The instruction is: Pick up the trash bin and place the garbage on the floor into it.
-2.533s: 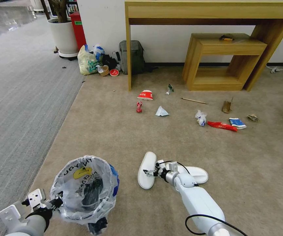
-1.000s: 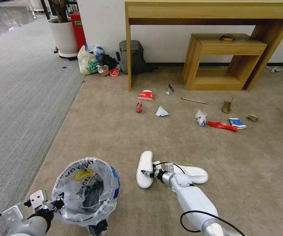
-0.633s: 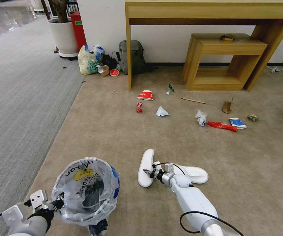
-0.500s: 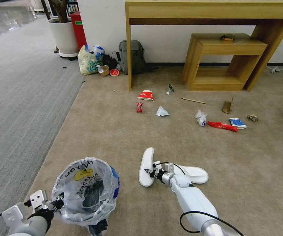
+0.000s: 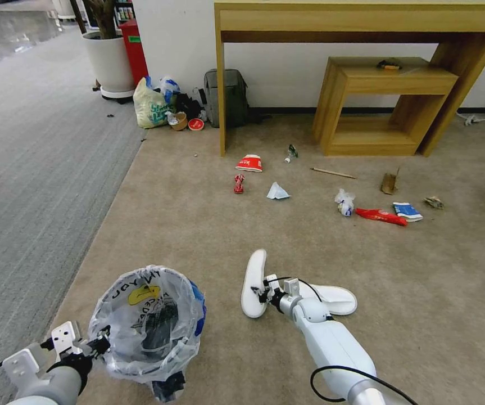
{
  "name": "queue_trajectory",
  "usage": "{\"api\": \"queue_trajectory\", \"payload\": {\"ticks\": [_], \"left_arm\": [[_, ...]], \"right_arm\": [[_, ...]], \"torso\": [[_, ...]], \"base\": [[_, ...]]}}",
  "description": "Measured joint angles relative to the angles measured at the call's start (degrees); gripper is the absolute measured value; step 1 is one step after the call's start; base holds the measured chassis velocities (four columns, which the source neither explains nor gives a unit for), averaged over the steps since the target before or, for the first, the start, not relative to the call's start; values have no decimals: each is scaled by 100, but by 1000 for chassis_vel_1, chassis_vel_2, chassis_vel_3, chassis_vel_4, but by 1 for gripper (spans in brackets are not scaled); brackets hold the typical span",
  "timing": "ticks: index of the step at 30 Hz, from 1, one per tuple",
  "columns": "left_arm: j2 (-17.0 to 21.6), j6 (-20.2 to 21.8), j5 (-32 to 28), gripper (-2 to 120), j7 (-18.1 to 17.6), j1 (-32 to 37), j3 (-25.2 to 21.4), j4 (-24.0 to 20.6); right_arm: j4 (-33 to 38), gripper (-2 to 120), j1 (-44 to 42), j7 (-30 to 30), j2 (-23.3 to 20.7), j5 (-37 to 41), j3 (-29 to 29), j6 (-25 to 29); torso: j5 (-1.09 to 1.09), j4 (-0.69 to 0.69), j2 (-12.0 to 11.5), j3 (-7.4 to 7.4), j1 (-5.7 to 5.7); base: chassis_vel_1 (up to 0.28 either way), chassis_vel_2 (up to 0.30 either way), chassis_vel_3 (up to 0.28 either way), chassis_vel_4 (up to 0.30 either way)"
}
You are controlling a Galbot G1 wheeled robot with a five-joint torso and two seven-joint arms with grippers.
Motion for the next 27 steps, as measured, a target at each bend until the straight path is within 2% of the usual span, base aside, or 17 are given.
{"api": "queue_trajectory", "payload": {"ticks": [2, 5, 6, 9, 10, 13, 15, 18, 20, 21, 24, 25, 27], "left_arm": [[31, 0, 9, 0, -13, -12, -7, 25], [156, 0, -1, 0, -43, -86, -9, 137], [156, 0, -1, 0, -43, -86, -9, 137], [295, 0, -9, 0, -67, -151, 24, 262], [295, 0, -9, 0, -67, -151, 24, 262], [468, 0, 16, 0, -130, -171, 86, 381], [515, 0, 35, 0, -143, -177, 100, 414], [611, 0, 64, 0, -145, -219, 129, 502], [655, 0, 56, 0, -128, -283, 161, 545], [655, 0, 56, 0, -128, -283, 161, 545], [680, 0, 50, 0, -99, -351, 221, 590], [680, 0, 50, 0, -99, -351, 221, 590], [693, 0, 56, 0, -72, -379, 245, 624]], "right_arm": [[193, 3, 6, 0, -58, -48, -1, 52], [1013, 3, 18, 1, -331, -92, -161, 108], [1013, 3, 18, 1, -331, -92, -161, 108], [1976, 3, 64, -10, -559, -39, -341, 100], [1976, 3, 64, -10, -559, -39, -341, 100], [2892, 3, 343, -17, -705, 261, -587, 10], [3051, 3, 429, -12, -724, 373, -677, -8], [3485, 3, 739, -6, -742, 720, -1012, -57], [3850, 3, 974, 7, -770, 1066, -1432, -144], [3850, 3, 974, 7, -770, 1066, -1432, -144], [4306, 3, 1147, 52, -874, 1415, -2119, -198], [4306, 3, 1147, 52, -874, 1415, -2119, -198], [4549, 3, 1208, 53, -946, 1503, -2507, -199]], "torso": [[-1, 0, 0, 0, 0], [0, -1, 0, 0, 0], [0, -1, 0, 0, 0], [1, -1, -1, 1, 0], [1, -1, -1, 1, 0], [-2, 0, 0, 0, 0], [-1, 1, 0, 0, 0], [-2, 1, 0, 0, 0], [-1, 2, 0, 0, 0], [-1, 2, 0, 0, 0], [-1, 1, 0, 0, 0], [-1, 1, 0, 0, 0], [-1, 1, 0, 0, 0]], "base": [[0, 0, 0, 0], [0, 0, 0, 0], [0, 0, 0, 0], [0, 0, 0, 0], [0, 0, 0, 0], [0, 0, 0, 0], [0, 0, 0, 0], [0, 0, 0, 0], [0, 0, 0, 0], [0, 0, 0, 0], [0, 0, 0, 0], [0, 0, 0, 0], [0, 0, 0, 0]]}}
